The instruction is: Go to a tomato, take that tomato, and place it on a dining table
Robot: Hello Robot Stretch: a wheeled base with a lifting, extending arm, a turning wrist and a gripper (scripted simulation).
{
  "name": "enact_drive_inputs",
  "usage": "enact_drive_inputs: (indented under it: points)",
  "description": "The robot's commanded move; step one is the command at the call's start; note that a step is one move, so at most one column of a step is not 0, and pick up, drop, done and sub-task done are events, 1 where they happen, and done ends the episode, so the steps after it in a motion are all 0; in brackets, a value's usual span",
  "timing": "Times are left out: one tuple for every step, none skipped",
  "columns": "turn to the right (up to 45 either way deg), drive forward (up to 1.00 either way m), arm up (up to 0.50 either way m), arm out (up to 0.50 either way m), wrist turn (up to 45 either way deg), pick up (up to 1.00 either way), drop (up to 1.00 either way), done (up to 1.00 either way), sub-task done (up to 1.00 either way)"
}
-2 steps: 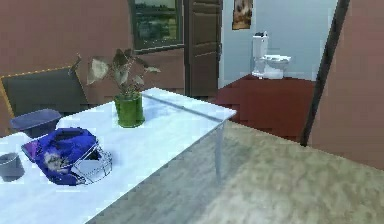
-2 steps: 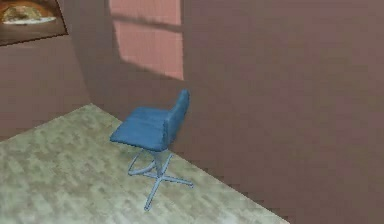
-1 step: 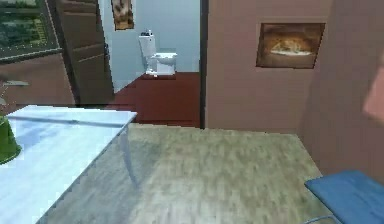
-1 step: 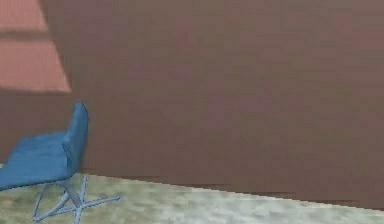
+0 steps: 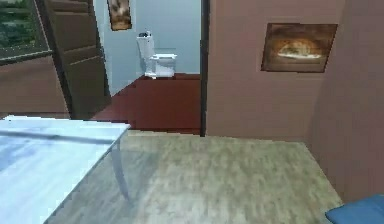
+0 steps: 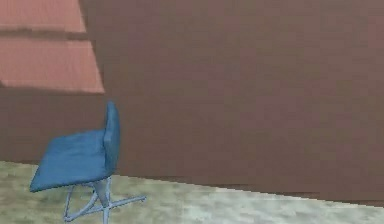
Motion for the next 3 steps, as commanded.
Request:
enact_drive_inputs:
  points:
    - [6.0, 0.0, 0.0, 0.0, 0.0, 0.0, 0.0, 0.0, 0.0]
    - [0.0, 1.0, 0.0, 0.0, 0.0, 0.0, 0.0, 0.0, 0.0]
    - [6.0, 0.0, 0.0, 0.0, 0.0, 0.0, 0.0, 0.0, 0.0]
